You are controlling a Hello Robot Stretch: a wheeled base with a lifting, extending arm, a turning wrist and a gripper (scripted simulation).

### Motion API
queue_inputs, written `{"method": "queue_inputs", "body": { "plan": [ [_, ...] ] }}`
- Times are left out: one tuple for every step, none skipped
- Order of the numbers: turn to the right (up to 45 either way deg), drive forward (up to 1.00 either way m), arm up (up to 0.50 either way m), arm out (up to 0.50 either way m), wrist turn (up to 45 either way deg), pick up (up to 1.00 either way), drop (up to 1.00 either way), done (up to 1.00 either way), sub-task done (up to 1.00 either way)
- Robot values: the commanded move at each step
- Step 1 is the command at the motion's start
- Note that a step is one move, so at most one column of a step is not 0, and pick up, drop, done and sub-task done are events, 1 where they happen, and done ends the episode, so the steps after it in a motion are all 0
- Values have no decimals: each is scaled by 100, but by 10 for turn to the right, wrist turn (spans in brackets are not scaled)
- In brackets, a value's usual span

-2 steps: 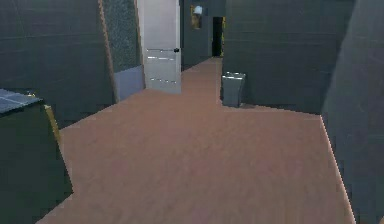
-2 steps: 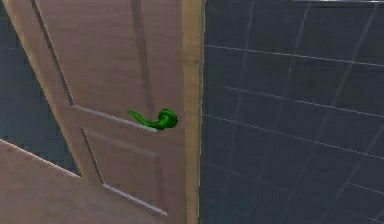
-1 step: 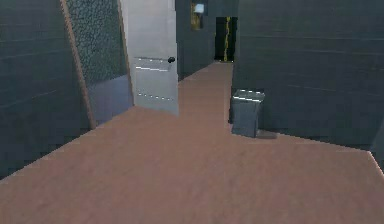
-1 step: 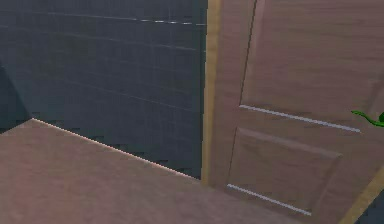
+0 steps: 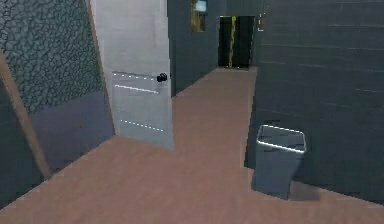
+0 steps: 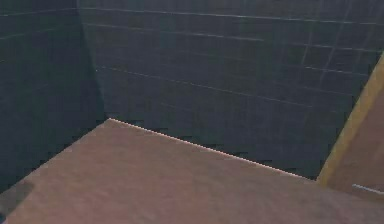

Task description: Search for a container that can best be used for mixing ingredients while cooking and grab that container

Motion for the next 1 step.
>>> {"method": "queue_inputs", "body": {
  "plan": [
    [0, 100, 0, 0, 0, 0, 0, 0, 0]
  ]
}}
